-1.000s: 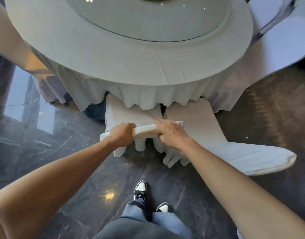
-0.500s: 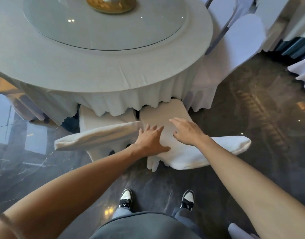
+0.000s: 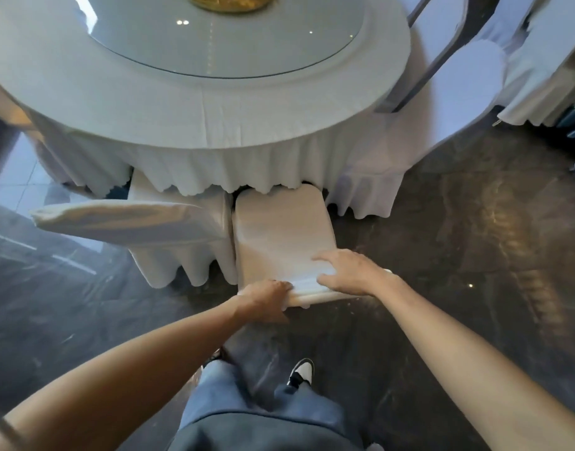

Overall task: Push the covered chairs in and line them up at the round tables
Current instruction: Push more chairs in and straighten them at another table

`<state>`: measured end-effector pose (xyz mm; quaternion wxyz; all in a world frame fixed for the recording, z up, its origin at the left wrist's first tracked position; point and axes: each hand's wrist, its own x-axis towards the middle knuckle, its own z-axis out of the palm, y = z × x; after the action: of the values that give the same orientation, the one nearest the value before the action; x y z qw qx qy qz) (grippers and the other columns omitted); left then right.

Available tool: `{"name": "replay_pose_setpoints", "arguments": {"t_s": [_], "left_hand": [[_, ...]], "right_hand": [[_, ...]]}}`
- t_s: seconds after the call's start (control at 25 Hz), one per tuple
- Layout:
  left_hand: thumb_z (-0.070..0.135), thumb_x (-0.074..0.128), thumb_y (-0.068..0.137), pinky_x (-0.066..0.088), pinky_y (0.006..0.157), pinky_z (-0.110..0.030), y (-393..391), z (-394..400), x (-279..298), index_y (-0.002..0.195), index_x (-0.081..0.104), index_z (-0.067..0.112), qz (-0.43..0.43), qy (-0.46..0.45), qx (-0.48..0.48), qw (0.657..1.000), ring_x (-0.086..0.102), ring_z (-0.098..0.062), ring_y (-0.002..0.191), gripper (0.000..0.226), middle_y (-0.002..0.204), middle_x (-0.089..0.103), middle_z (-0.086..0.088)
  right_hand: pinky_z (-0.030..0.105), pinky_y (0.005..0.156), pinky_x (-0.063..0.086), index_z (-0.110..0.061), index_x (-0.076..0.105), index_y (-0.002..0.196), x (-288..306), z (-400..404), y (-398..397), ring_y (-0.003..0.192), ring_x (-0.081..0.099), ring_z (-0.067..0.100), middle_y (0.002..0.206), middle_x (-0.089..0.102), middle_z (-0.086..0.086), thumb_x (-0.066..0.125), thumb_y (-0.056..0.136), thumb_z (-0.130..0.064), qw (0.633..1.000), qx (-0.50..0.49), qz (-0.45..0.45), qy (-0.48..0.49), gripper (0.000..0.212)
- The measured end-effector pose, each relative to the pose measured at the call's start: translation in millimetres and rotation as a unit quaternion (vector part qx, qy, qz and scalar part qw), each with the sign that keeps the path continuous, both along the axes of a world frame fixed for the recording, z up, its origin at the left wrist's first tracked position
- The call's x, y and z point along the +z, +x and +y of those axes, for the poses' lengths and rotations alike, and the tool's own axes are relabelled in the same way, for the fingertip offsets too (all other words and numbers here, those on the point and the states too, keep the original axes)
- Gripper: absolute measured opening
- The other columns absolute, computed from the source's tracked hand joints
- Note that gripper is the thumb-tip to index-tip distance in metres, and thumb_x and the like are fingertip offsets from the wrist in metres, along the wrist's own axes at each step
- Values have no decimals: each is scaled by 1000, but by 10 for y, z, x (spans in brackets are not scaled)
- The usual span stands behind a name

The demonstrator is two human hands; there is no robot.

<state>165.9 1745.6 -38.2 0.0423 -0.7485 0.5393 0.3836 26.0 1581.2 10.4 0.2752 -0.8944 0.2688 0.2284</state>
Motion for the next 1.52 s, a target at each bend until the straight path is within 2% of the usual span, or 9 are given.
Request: {"name": "replay_pose_setpoints", "arguments": {"t_s": [0.08,0.16,0.28,0.48,0.6,0.8,0.96,1.16,1.52], "left_hand": [[31,68,83,50,79,-34,-119,35,-70,128,54,28,-16,-31,33,999,64,-25,103,48,118,65,-1],[25,63,87,46,73,-33,-159,14,-62,125,57,28,-39,-41,61,997,65,-25,101,39,114,67,0],[26,64,86,36,64,-29,-164,-36,-44,106,62,28,-74,-53,63,994,66,-23,90,20,99,68,2],[13,61,79,35,61,-30,9,-200,-65,99,64,31,-93,-69,71,991,66,-24,84,27,87,66,5],[10,60,77,38,61,-30,274,-375,-51,104,68,31,-112,-93,87,985,65,-25,80,35,87,68,3],[7,56,76,33,57,-29,754,-718,225,95,69,25,-149,-127,79,977,48,-20,65,29,72,54,4],[9,58,77,32,57,-29,1016,-787,329,98,70,23,-156,-131,45,978,48,-19,66,28,75,52,4],[11,59,76,34,60,-29,1138,-594,207,100,69,23,-177,-108,12,978,48,-20,67,29,83,64,1],[25,61,74,38,60,-30,1117,-149,-75,93,70,24,-188,-109,-3,976,67,-24,77,21,83,70,1]], "right_hand": [[37,92,46,-36,51,131,-34,-21,-234,116,56,20,129,60,-8,55,72,-49,998,54,43,2,60],[34,77,44,-33,53,121,-155,-26,-397,107,59,21,115,63,-7,58,72,-28,990,110,58,-62,49],[34,72,42,-26,57,116,-343,-3,-438,103,59,25,109,65,-3,56,75,-7,989,55,32,-132,45],[35,72,45,-24,65,98,-485,-114,-243,97,64,29,96,69,0,60,72,-8,986,1,1,-164,31],[32,64,35,-24,60,80,-457,-278,35,84,64,30,83,68,1,61,73,-14,984,-20,-22,-174,13],[31,61,38,-27,70,82,-325,-613,521,72,61,26,74,67,0,61,74,-20,975,-78,-58,-198,14],[36,76,47,-29,72,88,-268,-622,727,79,60,29,78,69,2,61,72,-12,973,-104,-101,-181,26],[45,112,31,-23,72,88,-453,-375,780,82,61,27,79,69,3,65,69,-12,976,-83,-107,-171,23],[50,120,14,-30,68,85,-648,62,692,92,61,20,87,69,-7,72,70,-29,986,-37,-81,-143,15]]}}
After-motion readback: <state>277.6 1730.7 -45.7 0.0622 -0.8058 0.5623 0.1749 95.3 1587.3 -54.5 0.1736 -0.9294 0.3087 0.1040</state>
